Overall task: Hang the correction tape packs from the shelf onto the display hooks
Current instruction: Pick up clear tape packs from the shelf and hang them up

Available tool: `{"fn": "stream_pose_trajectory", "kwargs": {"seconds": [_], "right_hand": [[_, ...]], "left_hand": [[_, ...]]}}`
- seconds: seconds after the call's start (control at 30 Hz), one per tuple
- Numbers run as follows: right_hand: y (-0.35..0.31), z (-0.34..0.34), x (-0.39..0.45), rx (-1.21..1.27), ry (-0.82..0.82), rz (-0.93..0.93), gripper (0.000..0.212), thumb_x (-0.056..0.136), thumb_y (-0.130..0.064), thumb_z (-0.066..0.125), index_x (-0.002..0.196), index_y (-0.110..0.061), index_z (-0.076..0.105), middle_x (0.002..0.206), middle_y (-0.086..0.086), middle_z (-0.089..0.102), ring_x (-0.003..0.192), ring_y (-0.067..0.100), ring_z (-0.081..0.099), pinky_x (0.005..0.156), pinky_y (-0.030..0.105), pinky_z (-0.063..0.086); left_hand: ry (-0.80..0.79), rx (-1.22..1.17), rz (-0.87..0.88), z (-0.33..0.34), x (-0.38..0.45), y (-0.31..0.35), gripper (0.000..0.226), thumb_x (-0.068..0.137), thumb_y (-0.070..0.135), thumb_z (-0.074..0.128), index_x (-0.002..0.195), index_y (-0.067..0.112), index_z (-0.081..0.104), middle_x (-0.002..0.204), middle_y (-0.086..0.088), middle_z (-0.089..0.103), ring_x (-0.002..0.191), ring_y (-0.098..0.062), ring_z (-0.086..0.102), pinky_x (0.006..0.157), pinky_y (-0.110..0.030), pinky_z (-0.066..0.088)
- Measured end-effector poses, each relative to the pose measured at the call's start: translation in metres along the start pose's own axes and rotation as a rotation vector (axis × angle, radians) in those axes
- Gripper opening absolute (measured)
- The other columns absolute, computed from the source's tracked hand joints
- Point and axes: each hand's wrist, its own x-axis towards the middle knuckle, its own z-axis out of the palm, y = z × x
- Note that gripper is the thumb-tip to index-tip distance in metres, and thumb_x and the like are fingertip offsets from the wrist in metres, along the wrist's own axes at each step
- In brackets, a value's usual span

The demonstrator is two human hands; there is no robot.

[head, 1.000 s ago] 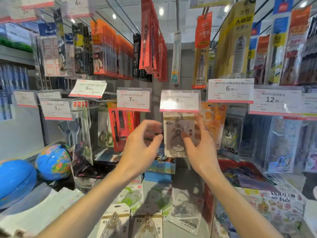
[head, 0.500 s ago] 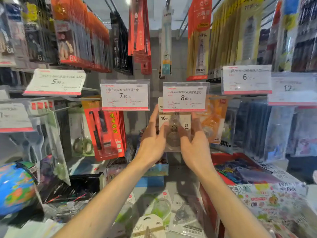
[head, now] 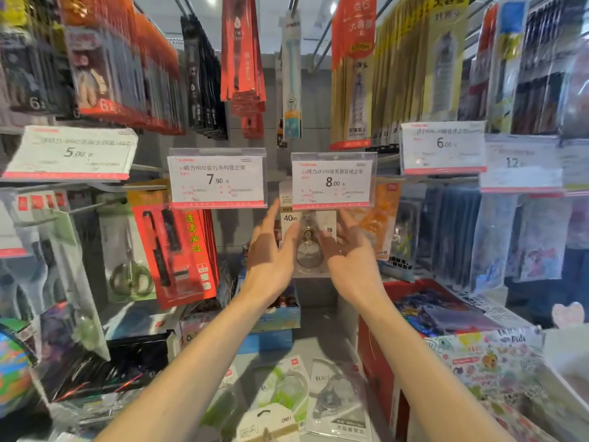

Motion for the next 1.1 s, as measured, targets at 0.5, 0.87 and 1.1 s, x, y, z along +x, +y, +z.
{"fn": "stream_pose_trajectory", "kwargs": {"seconds": [0.5, 0.87, 1.1], "right_hand": [[-0.015, -0.072, -0.083, 0.248, -0.120, 0.112, 0.009, 0.103, -0.020, 0.063, 0.109, -0.020, 0.070, 0.087, 0.005, 0.080, 0.072, 0.012, 0.074, 0.065, 0.019, 0.059], [0.008, -0.047, -0.158, 0.258, -0.269, 0.266, 0.009, 0.103, -0.017, 0.063, 0.102, -0.016, 0.072, 0.075, 0.004, 0.078, 0.062, 0.011, 0.068, 0.059, 0.020, 0.057], [0.025, 0.017, -0.184, 0.127, -0.265, 0.348, 0.007, 0.101, -0.012, 0.065, 0.102, -0.011, 0.072, 0.070, -0.002, 0.075, 0.059, 0.006, 0.067, 0.059, 0.020, 0.057]], "left_hand": [[0.149, -0.132, -0.085, -0.059, -0.119, 0.039, 0.013, 0.099, 0.021, 0.067, 0.110, 0.029, 0.067, 0.103, 0.014, 0.073, 0.094, -0.003, 0.072, 0.079, -0.021, 0.056], [0.099, -0.145, -0.239, -0.121, -0.201, 0.007, 0.012, 0.094, 0.024, 0.071, 0.101, 0.034, 0.070, 0.096, 0.002, 0.075, 0.074, -0.015, 0.074, 0.057, -0.025, 0.054], [-0.098, -0.062, -0.280, -0.174, -0.199, -0.045, 0.012, 0.098, 0.014, 0.066, 0.106, 0.024, 0.066, 0.086, 0.002, 0.073, 0.070, -0.001, 0.067, 0.064, -0.009, 0.049]]}}
